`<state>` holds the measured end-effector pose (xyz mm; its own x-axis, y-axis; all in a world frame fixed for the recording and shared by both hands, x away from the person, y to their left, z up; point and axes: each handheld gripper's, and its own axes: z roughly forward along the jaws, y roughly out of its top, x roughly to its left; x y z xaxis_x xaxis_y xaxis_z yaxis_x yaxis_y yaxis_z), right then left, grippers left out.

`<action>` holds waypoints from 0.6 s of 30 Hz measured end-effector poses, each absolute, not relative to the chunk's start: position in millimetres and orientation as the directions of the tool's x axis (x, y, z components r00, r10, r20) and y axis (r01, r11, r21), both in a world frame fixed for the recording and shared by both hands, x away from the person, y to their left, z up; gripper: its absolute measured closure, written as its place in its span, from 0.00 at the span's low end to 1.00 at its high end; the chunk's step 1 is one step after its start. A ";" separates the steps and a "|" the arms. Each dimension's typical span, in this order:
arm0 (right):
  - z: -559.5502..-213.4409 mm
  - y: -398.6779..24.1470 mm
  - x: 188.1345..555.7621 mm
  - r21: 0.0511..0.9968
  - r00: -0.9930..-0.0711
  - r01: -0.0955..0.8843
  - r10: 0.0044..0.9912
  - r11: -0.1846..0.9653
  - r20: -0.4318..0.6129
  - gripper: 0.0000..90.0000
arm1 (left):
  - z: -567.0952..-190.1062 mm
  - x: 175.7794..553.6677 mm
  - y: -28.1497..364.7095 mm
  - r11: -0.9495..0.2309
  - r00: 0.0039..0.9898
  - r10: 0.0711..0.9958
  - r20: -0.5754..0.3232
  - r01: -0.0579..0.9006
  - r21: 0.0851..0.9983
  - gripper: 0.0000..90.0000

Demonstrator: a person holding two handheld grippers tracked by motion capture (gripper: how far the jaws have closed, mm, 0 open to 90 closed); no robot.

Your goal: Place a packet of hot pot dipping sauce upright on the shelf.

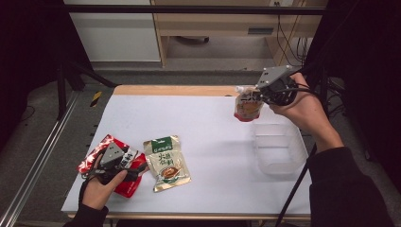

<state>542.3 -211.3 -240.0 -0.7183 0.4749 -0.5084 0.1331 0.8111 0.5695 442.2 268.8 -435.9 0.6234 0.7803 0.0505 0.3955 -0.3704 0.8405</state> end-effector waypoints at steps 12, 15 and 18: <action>-245.7 -238.7 545.2 0.585 -0.677 0.163 0.521 0.794 -0.519 0.97 | -439.6 444.0 270.4 -0.368 0.623 0.781 0.039 0.409 0.835 0.08; -247.8 -244.4 545.2 0.596 -0.666 0.165 0.535 0.786 -0.520 0.97 | -440.0 444.9 271.5 -0.364 0.619 0.784 0.037 0.412 0.835 0.08; -249.3 -247.4 545.4 0.601 -0.660 0.166 0.541 0.782 -0.521 0.97 | -439.6 445.2 272.3 -0.365 0.618 0.785 0.039 0.410 0.836 0.08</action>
